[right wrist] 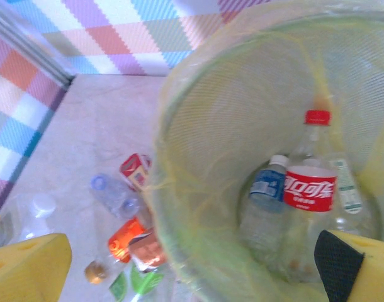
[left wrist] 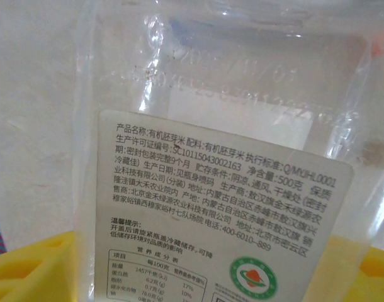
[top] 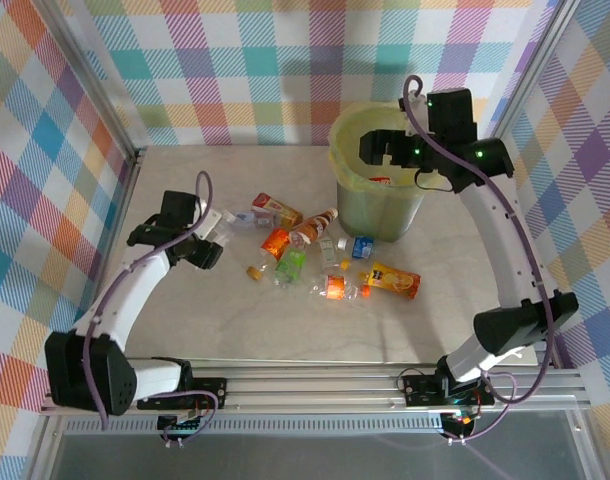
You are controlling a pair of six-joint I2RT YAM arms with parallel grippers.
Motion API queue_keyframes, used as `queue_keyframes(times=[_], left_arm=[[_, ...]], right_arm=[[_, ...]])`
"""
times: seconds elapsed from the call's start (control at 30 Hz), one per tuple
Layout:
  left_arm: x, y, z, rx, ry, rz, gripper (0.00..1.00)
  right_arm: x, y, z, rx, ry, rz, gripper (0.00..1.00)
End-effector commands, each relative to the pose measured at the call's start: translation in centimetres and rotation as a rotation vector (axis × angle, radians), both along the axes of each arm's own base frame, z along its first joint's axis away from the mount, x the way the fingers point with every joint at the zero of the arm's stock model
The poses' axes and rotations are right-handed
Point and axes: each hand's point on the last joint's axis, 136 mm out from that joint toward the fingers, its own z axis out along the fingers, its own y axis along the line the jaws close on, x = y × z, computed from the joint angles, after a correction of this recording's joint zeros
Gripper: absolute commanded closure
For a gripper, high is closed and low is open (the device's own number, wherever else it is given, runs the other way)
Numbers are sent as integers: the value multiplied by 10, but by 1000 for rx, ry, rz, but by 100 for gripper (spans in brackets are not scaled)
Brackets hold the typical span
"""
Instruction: Put the plastic bottles in the bin
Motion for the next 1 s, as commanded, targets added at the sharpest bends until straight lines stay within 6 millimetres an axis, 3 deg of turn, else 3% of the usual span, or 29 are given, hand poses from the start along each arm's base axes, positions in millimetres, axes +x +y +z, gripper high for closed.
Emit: queue_keyframes(times=[0.0, 0.23, 0.47, 0.73, 0.97], left_arm=[[11, -13, 44, -111, -179, -6, 23], [22, -61, 115, -370, -403, -133, 25], [29, -109, 162, -568, -503, -294, 25], [29, -147, 173, -622, -498, -418, 25], [28, -161, 176, -620, -502, -467, 24]], right_arm=[[-20, 25, 32, 139, -68, 93, 0], [-45, 65, 37, 250, -65, 220, 0], [-53, 125, 22, 286, -40, 354, 0], [-52, 191, 15, 290, -35, 468, 0], [-43, 213, 4, 307, -3, 471, 0]])
